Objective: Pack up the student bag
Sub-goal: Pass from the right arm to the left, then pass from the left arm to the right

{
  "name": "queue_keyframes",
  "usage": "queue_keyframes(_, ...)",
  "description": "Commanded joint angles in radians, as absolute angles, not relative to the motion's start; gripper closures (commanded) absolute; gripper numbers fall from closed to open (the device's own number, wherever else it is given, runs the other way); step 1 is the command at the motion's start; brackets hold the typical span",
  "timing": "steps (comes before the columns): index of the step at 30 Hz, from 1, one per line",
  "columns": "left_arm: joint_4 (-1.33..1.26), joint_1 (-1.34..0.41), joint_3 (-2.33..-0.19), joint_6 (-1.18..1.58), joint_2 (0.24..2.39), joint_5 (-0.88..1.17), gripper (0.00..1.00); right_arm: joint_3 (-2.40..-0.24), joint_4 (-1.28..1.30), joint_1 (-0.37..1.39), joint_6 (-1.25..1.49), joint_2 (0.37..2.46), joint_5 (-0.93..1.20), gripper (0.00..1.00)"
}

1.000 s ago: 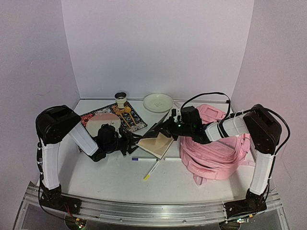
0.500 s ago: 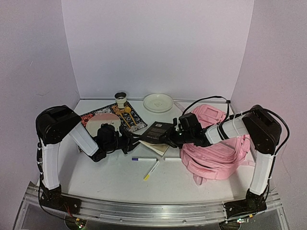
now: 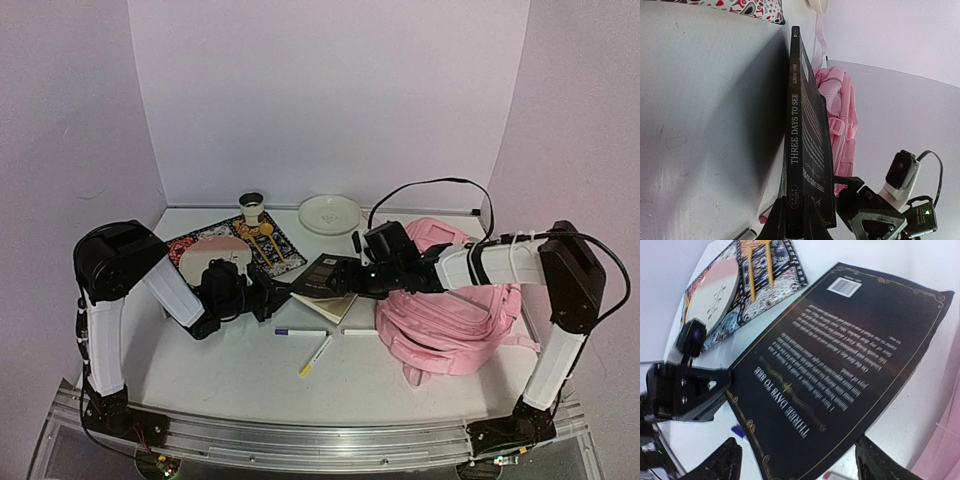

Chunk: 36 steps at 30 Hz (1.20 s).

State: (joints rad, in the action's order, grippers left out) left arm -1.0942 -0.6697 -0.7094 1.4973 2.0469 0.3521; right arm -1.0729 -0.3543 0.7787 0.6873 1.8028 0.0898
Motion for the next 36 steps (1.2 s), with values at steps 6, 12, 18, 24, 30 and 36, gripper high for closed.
queue_keyframes(6, -1.177, -0.671, -0.687, 1.479, 1.984, 0.327, 1.00, -1.261, -0.019, 0.945, 0.265, 1.765, -0.336, 0.11)
queue_keyframes(12, -1.177, -0.669, -0.678, 1.478, 1.968, 0.325, 1.00, -1.287, 0.034, 0.963, 0.182, 1.754, -0.420, 0.09)
queue_keyframes(18, -1.176, -0.669, -0.674, 1.486, 1.942, 0.321, 1.00, -1.322, 0.026, 1.018, 0.078, 1.855, -0.402, 0.09)
queue_keyframes(24, -1.175, -0.669, -0.670, 1.498, 1.915, 0.326, 1.00, -1.386, 0.025, 1.073, 0.022, 1.977, -0.516, 0.07)
queue_keyframes(30, -1.175, -0.669, -0.664, 1.510, 1.898, 0.323, 1.00, -1.410, 0.019, 1.087, 0.009, 2.049, -0.645, 0.06)
queue_keyframes(36, -1.175, -0.669, -0.659, 1.527, 1.886, 0.322, 1.00, -1.396, -0.025, 1.089, 0.009, 2.080, -0.768, 0.09)
